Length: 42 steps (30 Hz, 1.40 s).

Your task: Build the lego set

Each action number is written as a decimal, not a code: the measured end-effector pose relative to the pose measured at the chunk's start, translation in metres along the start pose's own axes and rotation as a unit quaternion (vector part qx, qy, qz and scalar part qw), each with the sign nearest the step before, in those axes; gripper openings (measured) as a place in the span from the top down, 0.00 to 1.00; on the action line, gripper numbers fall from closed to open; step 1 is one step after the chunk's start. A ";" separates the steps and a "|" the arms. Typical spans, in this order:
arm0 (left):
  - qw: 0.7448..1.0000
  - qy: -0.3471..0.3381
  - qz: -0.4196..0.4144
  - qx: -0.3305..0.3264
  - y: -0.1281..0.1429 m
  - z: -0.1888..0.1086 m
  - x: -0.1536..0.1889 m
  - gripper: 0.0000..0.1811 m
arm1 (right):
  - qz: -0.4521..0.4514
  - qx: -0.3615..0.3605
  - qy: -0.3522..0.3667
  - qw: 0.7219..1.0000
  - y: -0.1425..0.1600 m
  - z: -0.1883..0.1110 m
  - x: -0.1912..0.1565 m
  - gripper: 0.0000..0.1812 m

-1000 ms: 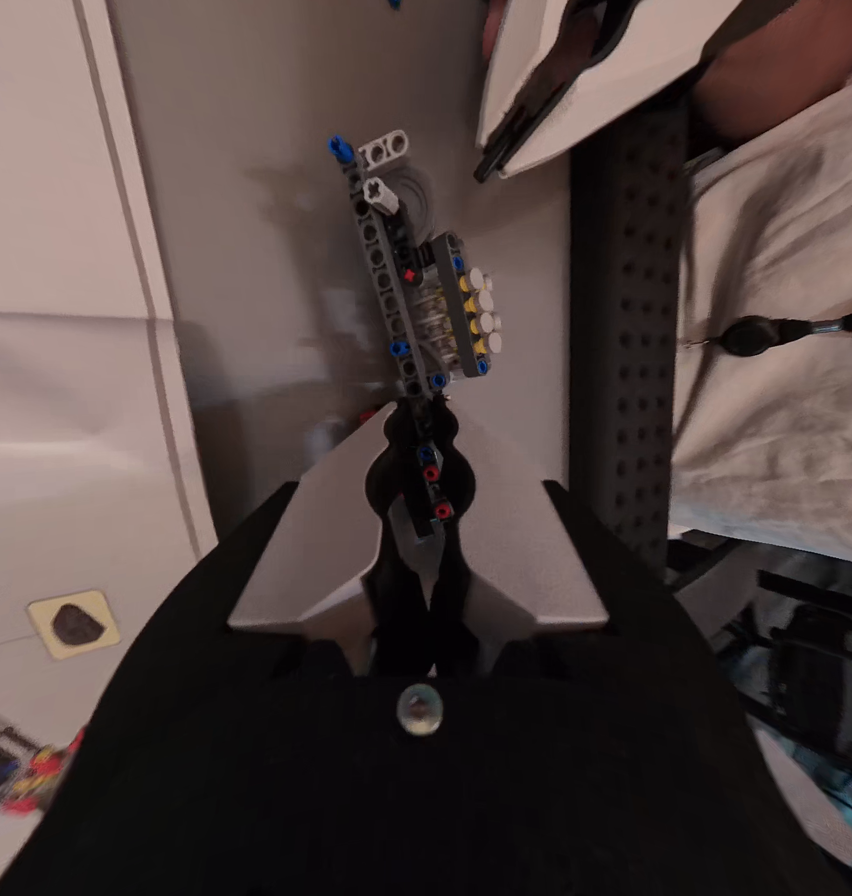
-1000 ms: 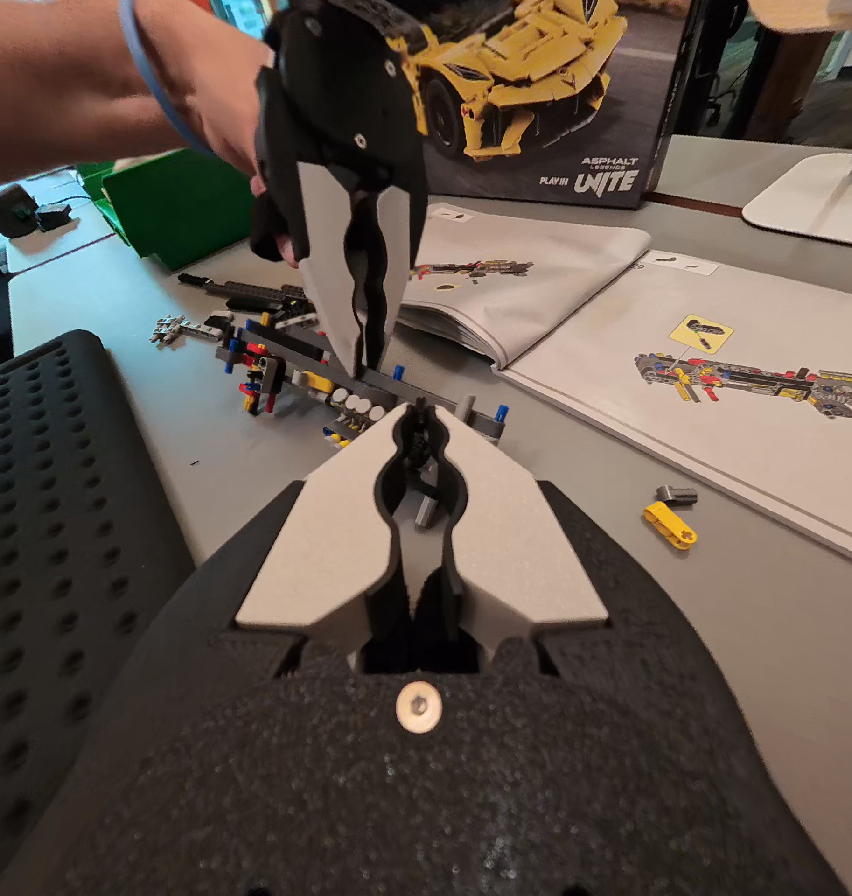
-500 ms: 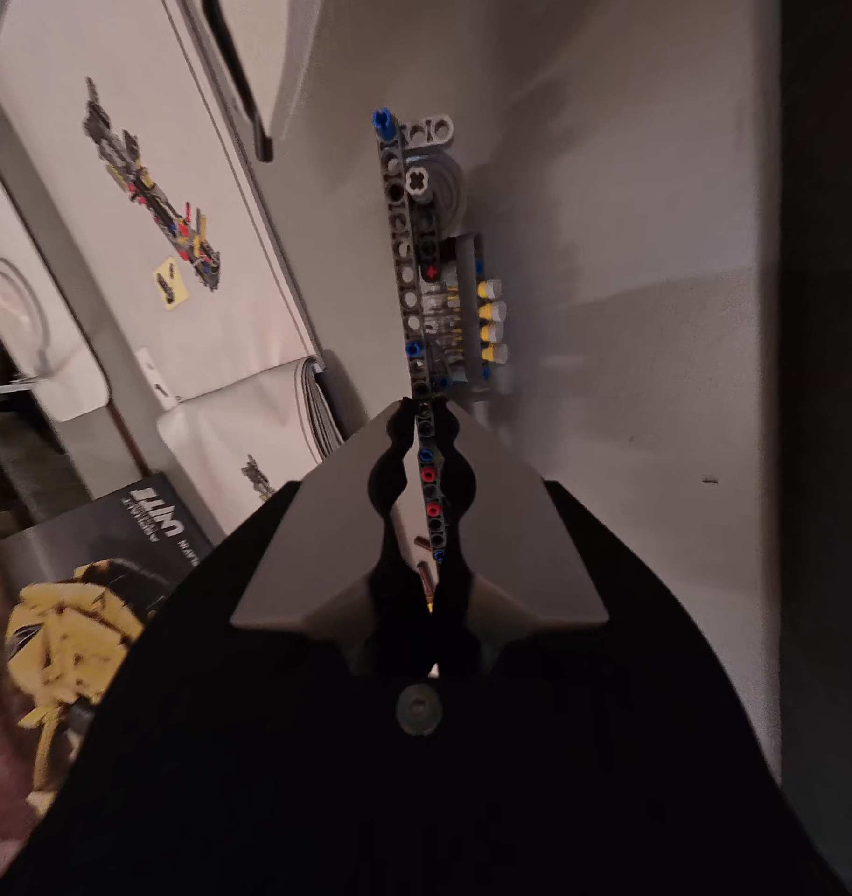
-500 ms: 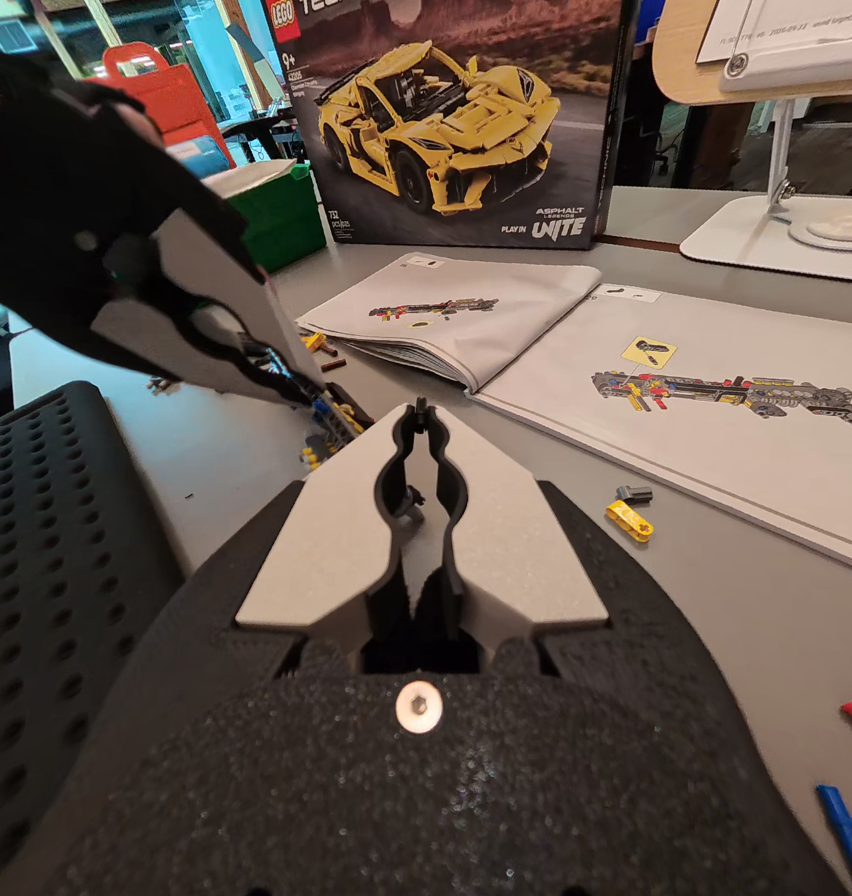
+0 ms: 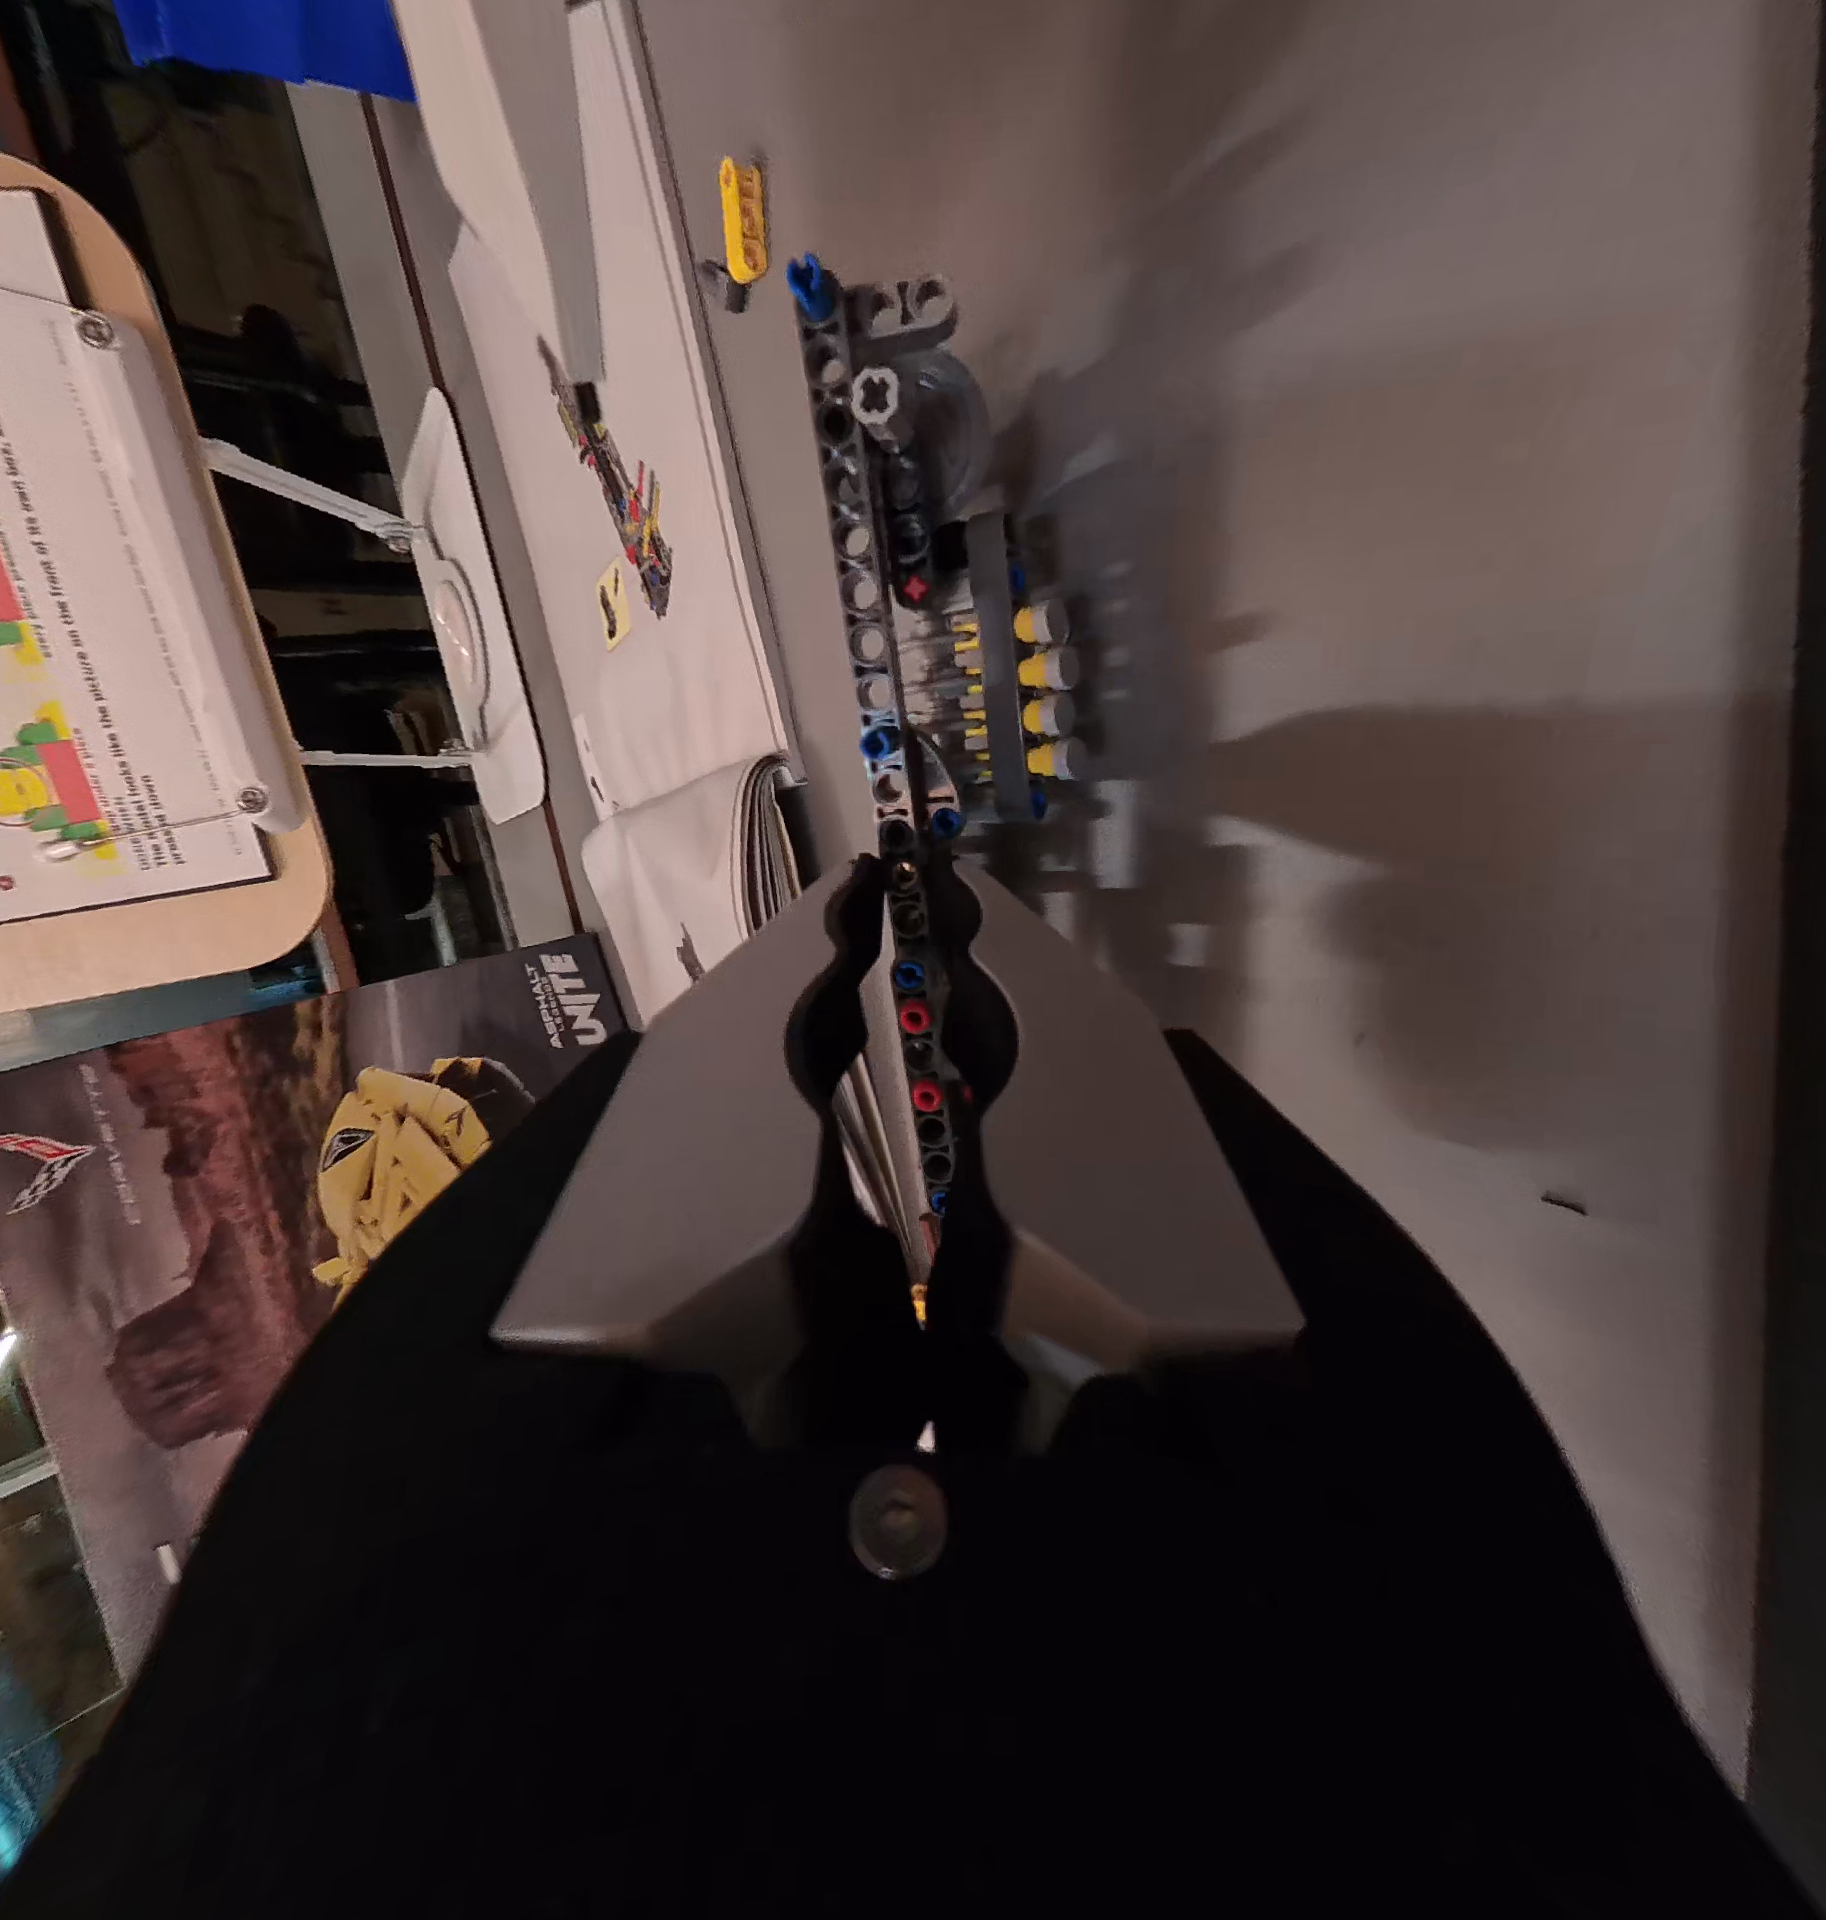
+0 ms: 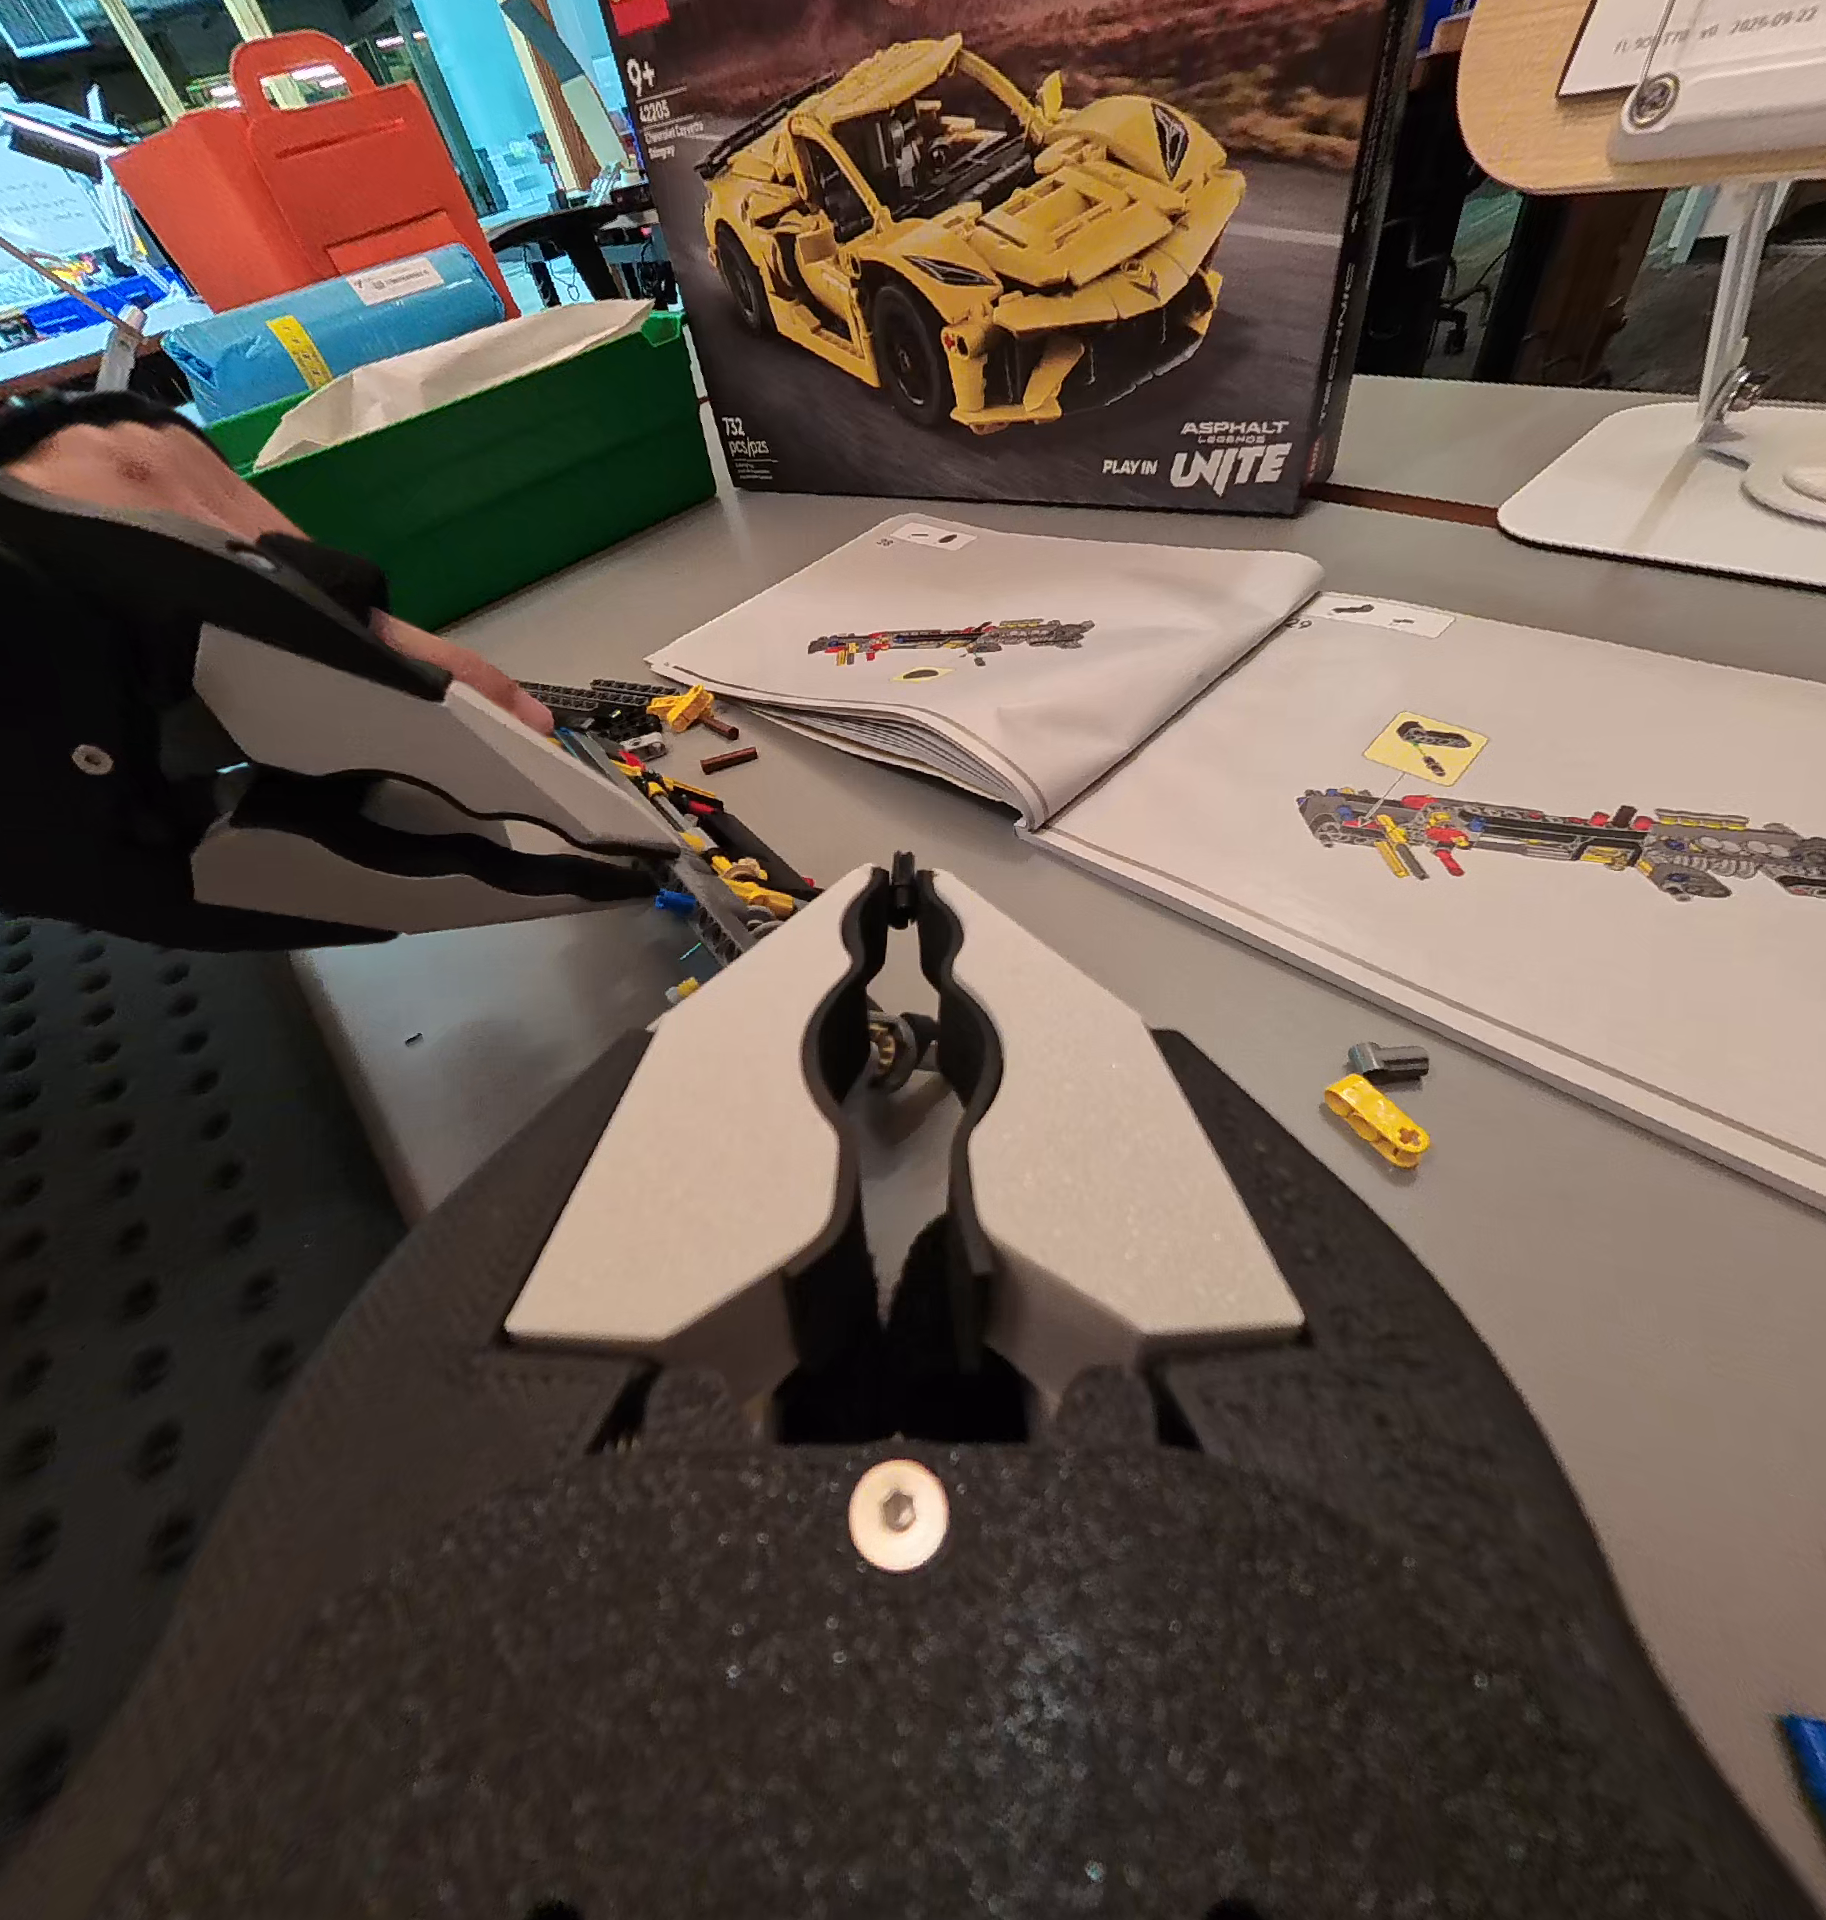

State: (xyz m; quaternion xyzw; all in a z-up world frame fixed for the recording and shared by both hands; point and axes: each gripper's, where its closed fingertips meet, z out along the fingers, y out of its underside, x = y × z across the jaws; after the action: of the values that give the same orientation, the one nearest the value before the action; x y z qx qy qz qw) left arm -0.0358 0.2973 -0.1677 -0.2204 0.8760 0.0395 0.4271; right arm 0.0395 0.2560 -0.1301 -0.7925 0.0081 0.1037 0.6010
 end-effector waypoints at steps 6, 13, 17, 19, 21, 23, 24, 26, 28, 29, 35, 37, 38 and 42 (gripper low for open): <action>1.000 0.009 -0.012 0.003 -0.003 -0.001 0.001 0.90 | 0.000 -0.003 -0.003 1.000 0.001 0.001 -0.001 0.98; 0.998 0.050 0.004 -0.025 0.005 0.007 0.010 0.85 | 0.002 -0.002 -0.005 1.000 0.000 0.001 -0.002 0.98; 0.998 0.052 0.006 -0.037 0.009 0.014 0.016 0.82 | 0.005 0.000 -0.007 1.000 0.000 0.000 -0.002 0.98; 0.999 0.038 0.005 -0.032 0.006 0.016 0.011 0.85 | 0.006 0.000 -0.009 1.000 0.000 0.000 -0.002 0.98; 0.999 0.037 0.004 -0.029 0.002 0.018 0.010 0.88 | 0.004 -0.003 -0.010 1.000 0.001 0.001 -0.003 0.98; 0.999 0.032 0.016 -0.030 -0.002 0.021 0.011 0.89 | 0.002 -0.003 -0.010 1.000 0.001 0.001 -0.004 0.98; 0.999 0.023 0.026 -0.027 -0.004 0.023 0.010 0.89 | 0.001 -0.004 -0.010 1.000 0.001 0.001 -0.004 0.98; 0.999 0.001 0.049 -0.020 -0.009 0.025 0.006 0.91 | 0.002 -0.003 -0.010 1.000 0.001 0.001 -0.004 0.98; 0.998 -0.004 0.063 -0.009 -0.014 0.026 0.005 0.93 | 0.003 -0.001 -0.009 1.000 0.000 0.000 -0.003 0.98; 0.998 0.000 0.060 -0.001 -0.016 0.025 0.005 0.94 | 0.004 0.002 -0.007 1.000 -0.001 -0.001 -0.002 0.98; 0.994 0.011 -0.084 0.069 -0.014 0.016 -0.026 0.94 | -0.009 0.133 0.062 0.989 -0.045 -0.041 0.021 0.98; 0.975 0.003 -0.184 0.127 -0.013 0.005 -0.054 0.94 | 0.006 0.203 0.075 0.976 -0.063 -0.066 0.030 0.98; 0.957 0.009 -0.234 0.169 -0.016 -0.003 -0.067 0.94 | 0.019 0.218 0.058 0.974 -0.067 -0.071 0.031 0.98; 0.828 0.095 -0.409 0.372 -0.037 -0.046 -0.107 0.94 | 0.070 0.176 -0.133 0.973 -0.068 -0.060 -0.004 0.98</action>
State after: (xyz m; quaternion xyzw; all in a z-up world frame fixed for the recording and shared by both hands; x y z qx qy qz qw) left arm 0.0037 0.2903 -0.0528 -0.3857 0.6902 -0.4890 0.3684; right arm 0.0545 0.2172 -0.0494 -0.6510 0.0016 0.2472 0.7177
